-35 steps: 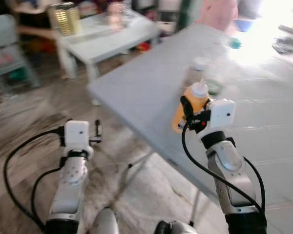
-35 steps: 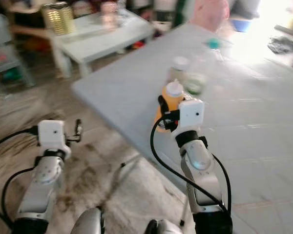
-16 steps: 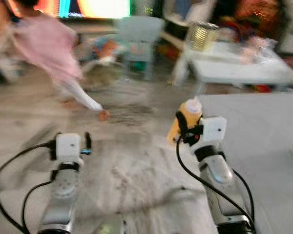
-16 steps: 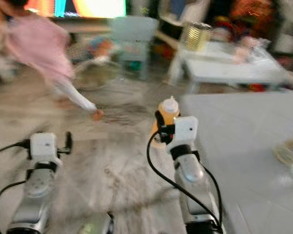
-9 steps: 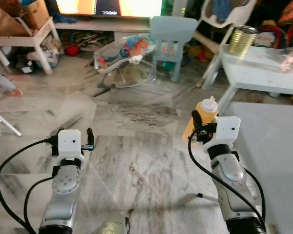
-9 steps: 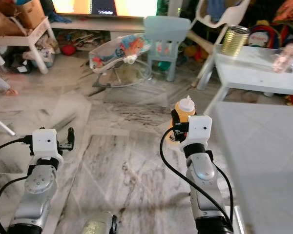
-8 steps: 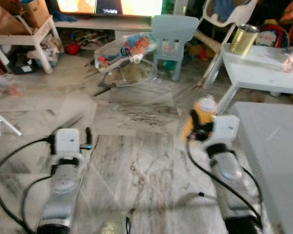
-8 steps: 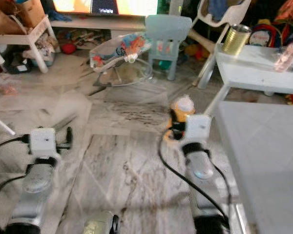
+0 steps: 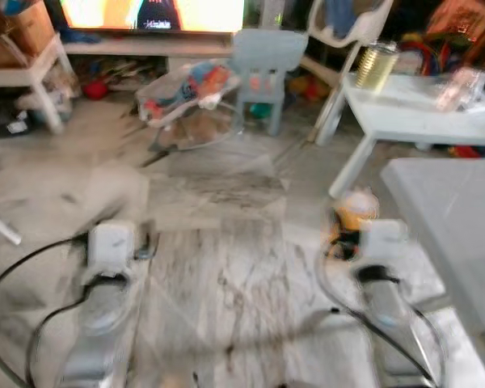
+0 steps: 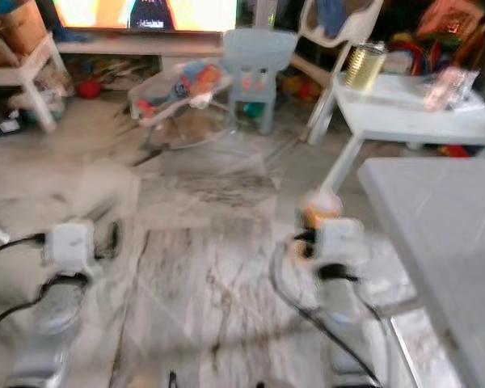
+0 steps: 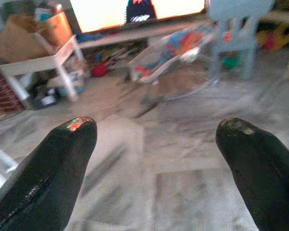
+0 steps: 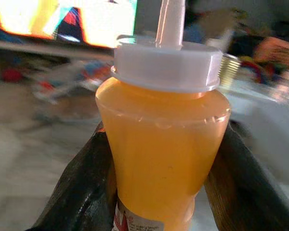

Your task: Restocking fridge

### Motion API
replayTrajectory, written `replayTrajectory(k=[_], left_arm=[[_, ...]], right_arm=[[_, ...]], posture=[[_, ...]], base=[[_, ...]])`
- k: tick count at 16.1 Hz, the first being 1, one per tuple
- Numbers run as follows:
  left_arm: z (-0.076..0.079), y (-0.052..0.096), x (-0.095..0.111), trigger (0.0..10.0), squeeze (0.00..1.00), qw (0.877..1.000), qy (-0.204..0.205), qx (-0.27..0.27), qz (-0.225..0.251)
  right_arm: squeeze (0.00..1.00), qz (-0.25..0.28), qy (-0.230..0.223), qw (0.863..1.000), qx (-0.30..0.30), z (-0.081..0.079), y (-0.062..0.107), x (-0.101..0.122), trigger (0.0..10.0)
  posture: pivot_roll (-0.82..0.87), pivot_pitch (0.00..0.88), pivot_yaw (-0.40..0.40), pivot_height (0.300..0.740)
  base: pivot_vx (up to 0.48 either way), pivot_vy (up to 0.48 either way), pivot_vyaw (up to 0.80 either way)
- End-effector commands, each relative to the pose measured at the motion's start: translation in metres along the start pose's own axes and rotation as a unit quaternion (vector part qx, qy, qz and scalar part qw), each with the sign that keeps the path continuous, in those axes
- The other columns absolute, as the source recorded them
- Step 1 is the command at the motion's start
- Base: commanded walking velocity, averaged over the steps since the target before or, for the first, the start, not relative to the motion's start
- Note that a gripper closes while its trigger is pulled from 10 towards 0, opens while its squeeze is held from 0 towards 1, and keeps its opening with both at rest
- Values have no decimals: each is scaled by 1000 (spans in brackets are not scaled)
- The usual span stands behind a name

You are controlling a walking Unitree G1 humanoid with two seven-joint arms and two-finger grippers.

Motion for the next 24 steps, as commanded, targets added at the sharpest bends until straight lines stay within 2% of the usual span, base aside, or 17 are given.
replayTrajectory(k=[1, 5, 9, 14, 24], left_arm=[[8, 1, 1, 10000, 0, 1000, 5, -14, -1], [12, -1, 5, 10000, 0, 1000, 7, -23, 4], [15, 1, 5, 10000, 0, 1000, 6, -26, 7], [18, 1, 10, 10000, 0, 999, -4, -34, 17], [24, -3, 11, 10000, 0, 998, 15, -52, 14]], right_arm=[[0, 11, 3, 1000, -12, 9, 0, 6, 10000], [0, 10, 3, 1000, -23, 14, -4, 6, 10000], [0, 8, -7, 1000, -20, 11, -2, 4, 10000], [0, 3, -4, 1000, -26, 12, -4, 2, 10000], [0, -11, 5, 999, -50, 19, -7, -3, 10000]], posture=[[142, 64, -29, 740], [146, 60, -26, 740], [148, 61, -26, 740], [151, 60, -24, 740], [148, 58, -31, 740]], base=[[0, 480, 800], [0, 480, 381], [0, 400, 694], [0, 0, 487], [0, 0, 0]])
Point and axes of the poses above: a point about 5 cm out from each wrist's last joint towards the gripper, its own y axis pointing back from the gripper into the wrist, its own x axis along the axis of the wrist's last joint, z = x × y, the point moved 5 cm from there along -y, pointing out of the wrist towards the gripper, and after that the axes turned 3 degrees about y, right-handed, at the moved point
